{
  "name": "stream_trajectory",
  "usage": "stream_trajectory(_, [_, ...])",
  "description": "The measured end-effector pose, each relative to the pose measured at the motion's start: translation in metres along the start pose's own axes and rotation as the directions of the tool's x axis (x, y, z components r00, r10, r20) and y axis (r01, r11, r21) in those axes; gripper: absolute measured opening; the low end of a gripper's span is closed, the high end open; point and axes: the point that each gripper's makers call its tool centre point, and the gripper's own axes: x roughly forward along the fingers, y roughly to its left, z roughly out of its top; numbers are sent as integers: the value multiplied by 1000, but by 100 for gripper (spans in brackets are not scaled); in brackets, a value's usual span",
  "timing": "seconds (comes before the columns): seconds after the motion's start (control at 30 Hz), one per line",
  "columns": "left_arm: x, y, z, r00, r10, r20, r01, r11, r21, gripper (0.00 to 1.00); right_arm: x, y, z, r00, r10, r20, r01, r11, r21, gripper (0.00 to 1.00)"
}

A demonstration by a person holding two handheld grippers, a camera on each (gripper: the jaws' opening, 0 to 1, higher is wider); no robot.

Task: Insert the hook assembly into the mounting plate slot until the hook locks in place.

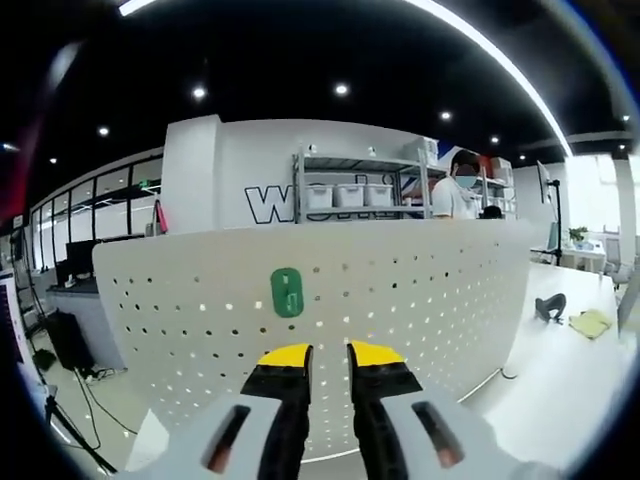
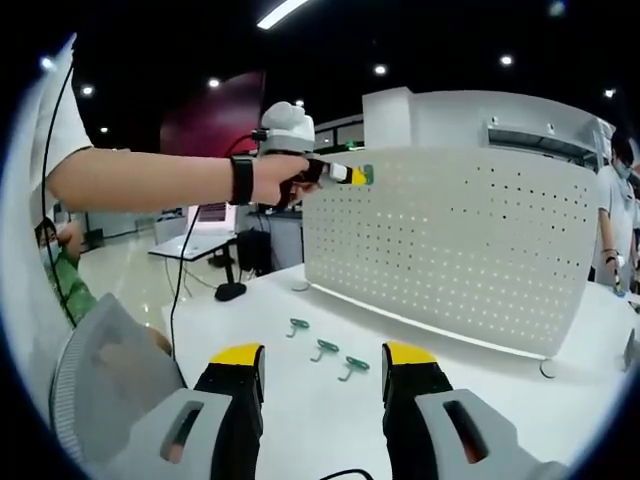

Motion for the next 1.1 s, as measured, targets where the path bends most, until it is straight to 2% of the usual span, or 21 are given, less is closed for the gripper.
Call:
stream_trajectory(0.13, [-6,-5,-6,1000,-29,-11,29,1000,3,15,1,1,-3,1000,7,-9,-7,1000,-2,47])
stream_trajectory(0.2, [-10,-11,-5,998,-63,4,63,998,-18,15,2,2,-4,1000,10,-13,-10,1000,-4,47])
stream_trajectory(0.3, [-16,-15,-6,997,-80,17,80,997,-17,16,4,2,-4,1000,14,-14,-14,1000,-5,47])
stream_trajectory(0.5, [-28,-26,-19,992,-122,16,122,992,-32,16,8,3,-2,1000,24,-18,-24,1000,-13,47])
stream_trajectory(0.8, [-44,-45,-28,979,-202,24,203,979,-31,18,11,1,-2,999,25,-23,-26,1000,-12,46])
stream_trajectory(0.83, [-45,-47,-31,977,-214,8,214,976,-37,19,11,1,-2,999,28,-25,-29,1000,-13,46])
stream_trajectory(1.1, [-55,-58,-44,970,-245,-3,244,969,-46,18,17,4,-3,997,57,-48,-58,998,-26,46])
